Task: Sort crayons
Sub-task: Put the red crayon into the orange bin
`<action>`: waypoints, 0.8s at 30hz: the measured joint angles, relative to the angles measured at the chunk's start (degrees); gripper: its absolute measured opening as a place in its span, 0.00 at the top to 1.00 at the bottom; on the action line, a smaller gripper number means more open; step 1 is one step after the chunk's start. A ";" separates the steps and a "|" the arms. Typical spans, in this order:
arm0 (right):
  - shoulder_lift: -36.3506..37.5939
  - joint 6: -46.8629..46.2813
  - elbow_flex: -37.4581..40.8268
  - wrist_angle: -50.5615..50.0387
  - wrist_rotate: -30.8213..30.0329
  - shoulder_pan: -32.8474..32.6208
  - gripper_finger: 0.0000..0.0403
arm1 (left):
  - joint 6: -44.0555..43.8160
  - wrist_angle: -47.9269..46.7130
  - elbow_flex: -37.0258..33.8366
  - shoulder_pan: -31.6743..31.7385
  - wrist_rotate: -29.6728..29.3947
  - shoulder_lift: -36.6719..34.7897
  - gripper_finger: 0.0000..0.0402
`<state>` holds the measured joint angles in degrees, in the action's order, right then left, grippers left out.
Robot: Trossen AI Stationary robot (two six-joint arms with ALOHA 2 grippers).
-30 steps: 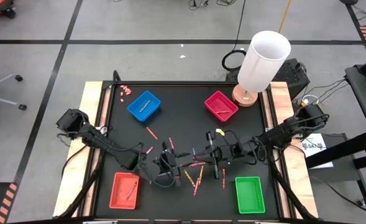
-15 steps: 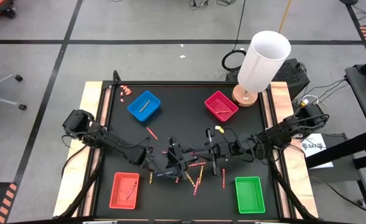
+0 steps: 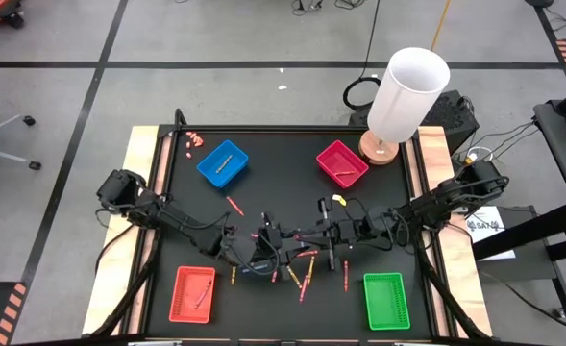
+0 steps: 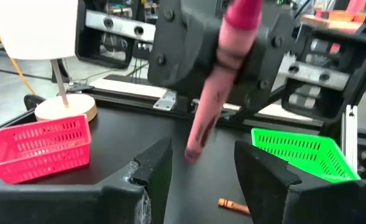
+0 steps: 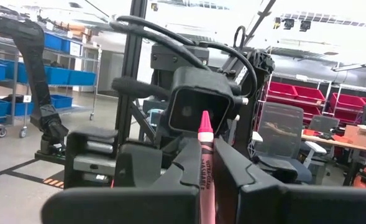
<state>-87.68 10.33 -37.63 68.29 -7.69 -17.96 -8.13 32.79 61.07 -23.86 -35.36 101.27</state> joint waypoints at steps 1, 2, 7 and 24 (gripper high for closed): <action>0.00 -0.01 0.00 0.00 -0.01 0.00 0.99 | 0.01 0.05 0.00 0.00 0.04 0.00 0.57; 0.00 0.00 0.00 0.00 0.00 0.00 0.99 | 0.02 -0.04 0.00 0.00 0.05 0.00 0.57; 0.00 0.00 0.00 0.00 0.01 0.00 0.99 | 0.03 0.54 0.00 0.49 0.02 0.00 0.57; 0.00 -0.21 -0.02 -1.36 0.02 0.87 0.99 | -0.36 0.93 0.00 0.96 -0.21 0.00 0.88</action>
<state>-87.68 10.12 -37.65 66.94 -7.67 -17.09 -8.49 33.73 61.08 -22.90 -35.57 101.27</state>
